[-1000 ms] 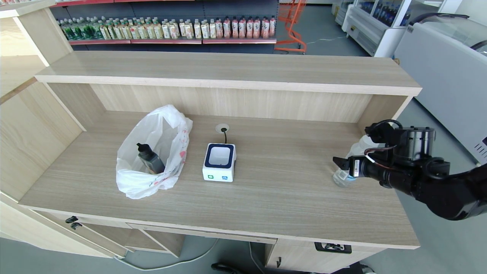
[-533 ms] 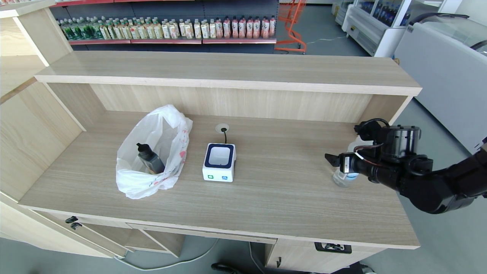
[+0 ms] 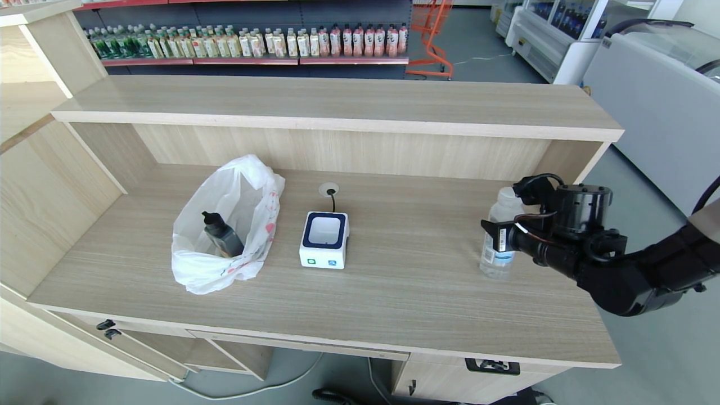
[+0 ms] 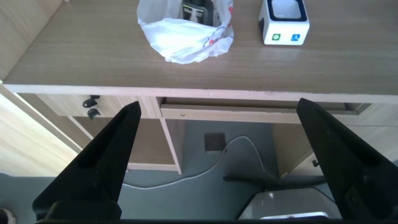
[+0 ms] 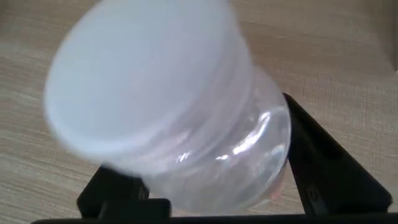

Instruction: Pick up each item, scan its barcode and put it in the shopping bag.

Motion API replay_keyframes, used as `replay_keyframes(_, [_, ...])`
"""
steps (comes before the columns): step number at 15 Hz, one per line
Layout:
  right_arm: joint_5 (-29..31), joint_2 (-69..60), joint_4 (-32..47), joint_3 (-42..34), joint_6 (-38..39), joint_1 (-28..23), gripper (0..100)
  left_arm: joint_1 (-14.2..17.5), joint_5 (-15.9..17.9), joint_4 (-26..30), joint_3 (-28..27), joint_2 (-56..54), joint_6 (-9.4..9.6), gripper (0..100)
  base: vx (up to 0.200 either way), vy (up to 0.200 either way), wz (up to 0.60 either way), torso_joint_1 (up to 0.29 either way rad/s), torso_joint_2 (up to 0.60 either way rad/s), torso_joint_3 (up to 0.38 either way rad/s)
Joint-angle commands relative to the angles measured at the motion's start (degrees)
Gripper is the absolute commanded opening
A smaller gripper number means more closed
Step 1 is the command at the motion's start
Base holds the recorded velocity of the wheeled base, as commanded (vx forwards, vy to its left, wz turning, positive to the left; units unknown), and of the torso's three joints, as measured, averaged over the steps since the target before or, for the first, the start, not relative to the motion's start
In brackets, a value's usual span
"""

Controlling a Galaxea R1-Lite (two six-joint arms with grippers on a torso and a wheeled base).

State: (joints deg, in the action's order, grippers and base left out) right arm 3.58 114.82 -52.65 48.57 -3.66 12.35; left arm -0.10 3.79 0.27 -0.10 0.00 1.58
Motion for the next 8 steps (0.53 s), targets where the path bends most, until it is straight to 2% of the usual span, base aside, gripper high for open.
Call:
replay_keyframes(1, [0.0, 0.1, -0.4, -0.2, -0.4, 0.0, 0, 0.0, 0.0, 0.0, 0.0, 0.0, 0.00, 100, 0.000, 0.000, 0.00, 0.000, 0.00, 0.000])
replay_keyframes(8, [0.0, 0.5, -1.7, -0.9, -1.9, 0.0, 0, 0.0, 0.0, 0.0, 0.0, 0.0, 0.00, 100, 0.000, 0.000, 0.00, 0.000, 0.00, 0.000])
